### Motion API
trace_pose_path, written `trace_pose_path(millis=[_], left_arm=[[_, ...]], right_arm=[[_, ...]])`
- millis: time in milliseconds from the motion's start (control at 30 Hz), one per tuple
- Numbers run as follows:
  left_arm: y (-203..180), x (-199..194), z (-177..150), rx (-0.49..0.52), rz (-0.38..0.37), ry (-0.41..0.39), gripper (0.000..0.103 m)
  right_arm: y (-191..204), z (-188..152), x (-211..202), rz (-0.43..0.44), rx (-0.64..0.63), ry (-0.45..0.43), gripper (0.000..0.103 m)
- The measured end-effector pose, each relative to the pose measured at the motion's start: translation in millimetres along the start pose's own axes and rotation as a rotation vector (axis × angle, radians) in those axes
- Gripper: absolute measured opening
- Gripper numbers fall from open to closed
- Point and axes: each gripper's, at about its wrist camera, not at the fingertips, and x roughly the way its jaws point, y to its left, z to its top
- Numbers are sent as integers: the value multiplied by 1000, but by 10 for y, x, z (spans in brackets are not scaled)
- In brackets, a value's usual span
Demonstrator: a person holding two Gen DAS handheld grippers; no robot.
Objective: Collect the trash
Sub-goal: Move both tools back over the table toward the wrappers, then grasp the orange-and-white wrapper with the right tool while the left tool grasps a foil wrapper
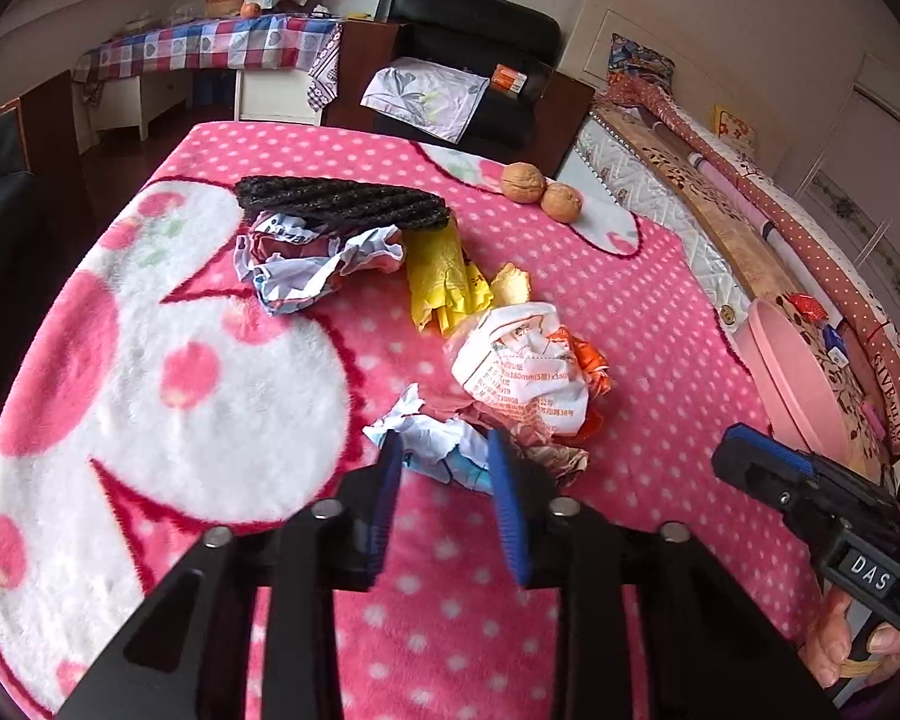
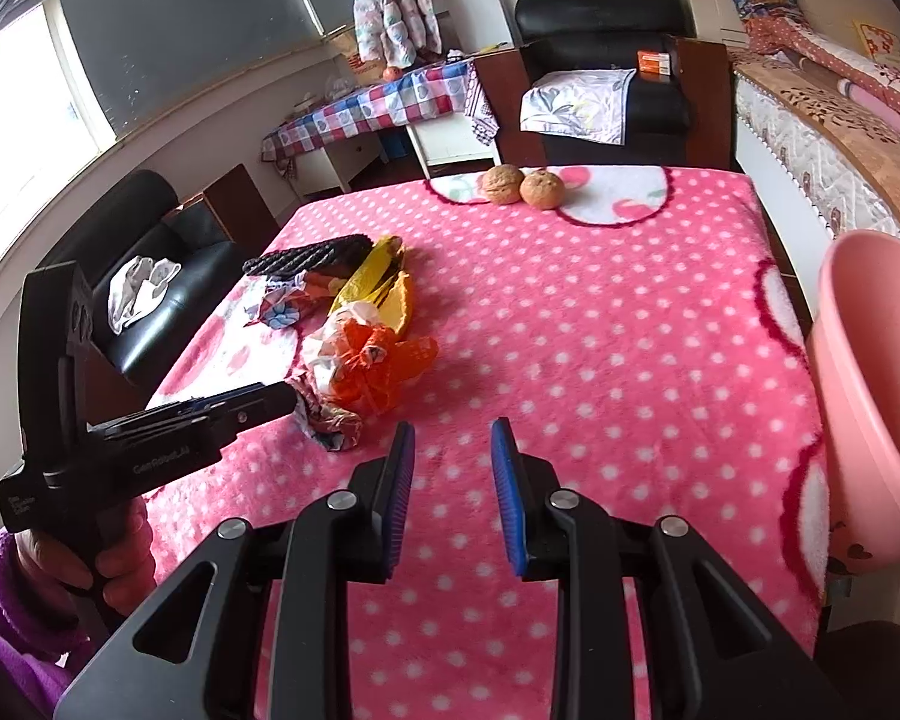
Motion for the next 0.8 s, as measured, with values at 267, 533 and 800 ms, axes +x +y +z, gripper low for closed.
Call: trace_pose_path(millis=[267,533,800], left_arm=[[1,-143,9,47,-12,-53,0],[190,-382,5,17,-14,-87,0],[235,-468,-35,6,-25,-93,0]], right_arm=[[155,93,82,68,-29,18,27],[446,286,259,99,-86,19,27],[449,343,615,76,-49,92,27]])
